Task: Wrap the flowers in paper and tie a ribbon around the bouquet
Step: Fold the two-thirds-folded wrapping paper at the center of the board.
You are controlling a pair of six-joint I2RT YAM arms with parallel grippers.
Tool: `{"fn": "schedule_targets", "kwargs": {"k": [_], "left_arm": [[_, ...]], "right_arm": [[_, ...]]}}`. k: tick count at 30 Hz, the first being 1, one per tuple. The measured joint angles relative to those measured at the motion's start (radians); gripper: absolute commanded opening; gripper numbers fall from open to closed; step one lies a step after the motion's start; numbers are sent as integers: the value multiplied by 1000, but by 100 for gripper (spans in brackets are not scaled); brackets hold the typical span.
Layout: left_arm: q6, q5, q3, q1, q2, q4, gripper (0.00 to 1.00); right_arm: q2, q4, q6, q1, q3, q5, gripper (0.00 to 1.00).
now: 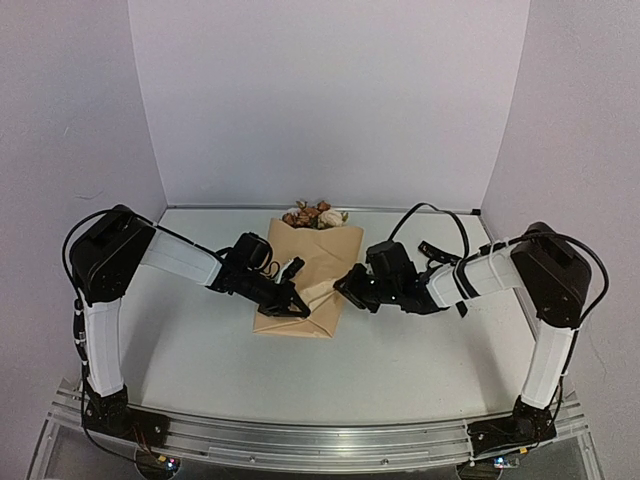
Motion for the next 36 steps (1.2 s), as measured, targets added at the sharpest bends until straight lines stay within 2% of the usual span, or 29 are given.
{"fn": "schedule_targets", "kwargs": {"k": [2,4,8,12,13,16,22,26,33,36], "left_arm": [[0,0,0,0,0,0,6],[-1,1,0,0,0,2,11],[-14,1,0,0,-2,4,31],[-44,4,-19,2,-48,10,36],[-74,11,-40,6,-98,29,35],[-82,13,-43,10,-114,38,33],[-173,58,-46,80,-130,127,20],[-213,76,-38,114,-69,161,16],[-281,96,-34,107,69,211,13],[-317,94,-35,103,87,245,12]], "right_arm": [[9,1,2,-5,8,-5,0],[19,1,0,-10,18,-12,0],[47,0,-5,-14,44,-19,0],[71,-6,-31,-24,70,-26,0],[88,-16,-52,-31,93,-32,0],[92,-18,-58,-35,98,-34,0],[123,-65,-108,-49,148,-41,0],[128,-89,-124,-57,149,-42,0],[131,-132,-152,-62,149,-42,0],[131,-153,-165,-63,150,-42,8]]}}
